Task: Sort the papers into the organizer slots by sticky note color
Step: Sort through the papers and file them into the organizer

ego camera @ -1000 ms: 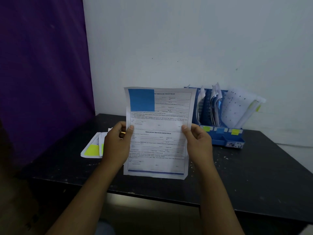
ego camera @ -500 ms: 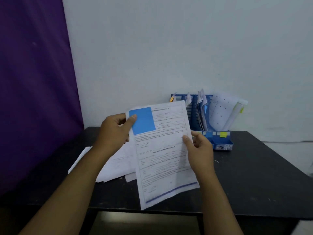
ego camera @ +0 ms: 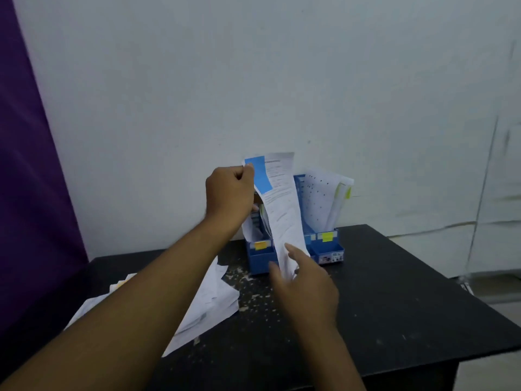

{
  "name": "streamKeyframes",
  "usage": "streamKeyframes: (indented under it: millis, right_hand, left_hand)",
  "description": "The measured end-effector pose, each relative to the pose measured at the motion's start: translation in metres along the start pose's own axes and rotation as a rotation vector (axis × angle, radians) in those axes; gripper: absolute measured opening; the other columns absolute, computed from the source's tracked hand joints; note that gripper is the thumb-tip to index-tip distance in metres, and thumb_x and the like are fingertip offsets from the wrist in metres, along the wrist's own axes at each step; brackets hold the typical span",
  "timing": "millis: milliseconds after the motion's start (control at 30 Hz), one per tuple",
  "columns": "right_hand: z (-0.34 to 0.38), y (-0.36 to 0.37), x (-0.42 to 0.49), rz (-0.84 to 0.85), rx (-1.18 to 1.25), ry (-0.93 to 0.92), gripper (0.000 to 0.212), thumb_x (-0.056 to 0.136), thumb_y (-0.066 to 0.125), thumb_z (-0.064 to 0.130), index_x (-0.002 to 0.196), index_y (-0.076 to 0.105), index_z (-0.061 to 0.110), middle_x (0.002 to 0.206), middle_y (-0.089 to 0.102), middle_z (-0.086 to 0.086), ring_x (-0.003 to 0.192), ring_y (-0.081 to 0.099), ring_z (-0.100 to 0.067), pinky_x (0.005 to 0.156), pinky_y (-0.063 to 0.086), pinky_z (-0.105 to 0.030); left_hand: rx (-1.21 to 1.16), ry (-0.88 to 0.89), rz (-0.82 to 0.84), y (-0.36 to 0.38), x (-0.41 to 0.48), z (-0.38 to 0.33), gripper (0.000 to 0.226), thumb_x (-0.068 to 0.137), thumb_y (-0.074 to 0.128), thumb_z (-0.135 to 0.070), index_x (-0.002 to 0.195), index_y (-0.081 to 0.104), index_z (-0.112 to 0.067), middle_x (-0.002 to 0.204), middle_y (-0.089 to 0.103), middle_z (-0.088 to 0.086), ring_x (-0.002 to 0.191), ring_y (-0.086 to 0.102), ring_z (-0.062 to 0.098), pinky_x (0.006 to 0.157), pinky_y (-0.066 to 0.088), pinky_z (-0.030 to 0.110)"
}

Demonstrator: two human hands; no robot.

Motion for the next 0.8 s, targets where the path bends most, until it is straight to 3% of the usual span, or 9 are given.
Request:
streamKeyframes:
  millis: [67,167,233,333,433,567,633,700,800]
  right_hand:
    - [-0.009,0.002,0.020,-0.062,-0.085,0.011,0.039,0.104,0.058,0.042,0.143,0.060,0.039,0.127,0.072,0.008,0.102,0.067,-0.011,0.079,0.060,-0.030]
    - [-0.024,0.002,0.058,-0.133,-0.169,0.018,0.035,0.109,0.047,0.026,0.140,0.063,0.034,0.101,0.073,0.003,0.080,0.063,-0.013,0.062,0.049,-0.027]
    - [-0.032,0.000,0.084,-0.161,-0.134,0.015,0.037,0.108,0.047,0.020,0.139,0.063,0.032,0.100,0.073,-0.002,0.083,0.067,-0.019,0.062,0.051,-0.032]
    - [-0.037,0.002,0.116,-0.185,-0.092,-0.022,0.036,0.107,0.048,0.016,0.136,0.065,0.028,0.108,0.074,-0.006,0.092,0.069,-0.026,0.067,0.050,-0.034]
    - [-0.046,0.013,0.151,-0.183,-0.031,-0.022,0.034,0.105,0.048,0.013,0.129,0.069,0.026,0.101,0.073,-0.007,0.083,0.066,-0.026,0.064,0.047,-0.032]
    - [-0.056,0.034,0.190,-0.143,0.043,-0.055,0.032,0.103,0.048,0.009,0.116,0.072,0.027,0.091,0.073,-0.005,0.076,0.063,-0.025,0.060,0.045,-0.031]
    - [-0.060,0.043,0.207,-0.119,0.069,-0.075,0.030,0.102,0.049,0.007,0.111,0.072,0.024,0.088,0.071,-0.004,0.074,0.062,-0.025,0.056,0.042,-0.032]
    - [-0.068,0.058,0.224,-0.072,0.066,-0.082,0.027,0.101,0.047,0.006,0.107,0.070,0.019,0.085,0.068,-0.005,0.074,0.060,-0.025,0.056,0.038,-0.032]
    - [-0.076,0.068,0.236,-0.008,0.046,-0.071,0.030,0.100,0.045,0.003,0.111,0.070,0.016,0.089,0.068,-0.008,0.077,0.060,-0.027,0.062,0.042,-0.033]
  left_hand:
    - [-0.011,-0.004,-0.002,0.015,0.009,-0.009,0.048,0.108,0.054,-0.029,0.073,0.067,0.001,0.082,0.076,0.007,0.051,0.073,0.014,0.039,0.048,0.019]
    - [-0.044,0.012,0.035,0.035,0.023,-0.020,0.047,0.107,0.053,-0.022,0.066,0.059,0.000,0.085,0.077,0.010,0.052,0.075,0.019,0.039,0.047,0.019]
    - [-0.032,0.041,0.041,0.046,0.034,-0.025,0.045,0.105,0.053,-0.019,0.066,0.056,0.003,0.084,0.074,0.022,0.051,0.074,0.022,0.036,0.046,0.022]
    - [-0.010,0.078,0.048,0.061,0.049,-0.027,0.044,0.104,0.052,-0.018,0.069,0.054,0.009,0.085,0.072,0.029,0.054,0.075,0.022,0.041,0.057,0.037]
    - [0.020,0.077,0.050,0.077,0.064,-0.025,0.043,0.104,0.052,-0.019,0.072,0.059,0.009,0.082,0.074,0.024,0.054,0.076,0.019,0.043,0.054,0.025]
    - [0.045,0.081,0.041,0.097,0.079,-0.014,0.039,0.103,0.052,-0.016,0.077,0.064,0.011,0.087,0.075,0.025,0.053,0.075,0.015,0.043,0.051,0.021]
    - [0.070,0.077,0.038,0.106,0.087,-0.005,0.039,0.103,0.052,-0.014,0.075,0.065,0.008,0.079,0.075,0.020,0.053,0.074,0.013,0.042,0.050,0.020]
    - [0.086,0.085,0.033,0.119,0.096,0.005,0.041,0.103,0.052,-0.015,0.068,0.064,0.004,0.065,0.072,0.014,0.053,0.075,0.013,0.049,0.059,0.030]
    - [0.085,0.075,0.053,0.127,0.102,0.017,0.041,0.102,0.054,-0.017,0.067,0.069,0.001,0.060,0.072,0.010,0.055,0.075,0.017,0.063,0.067,0.046]
Point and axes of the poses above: each hand's wrist, its own x-axis towards the middle knuckle, its own y-axis out of the palm, z = x × y, the point moved 4 cm from there along x, towards the middle knuckle
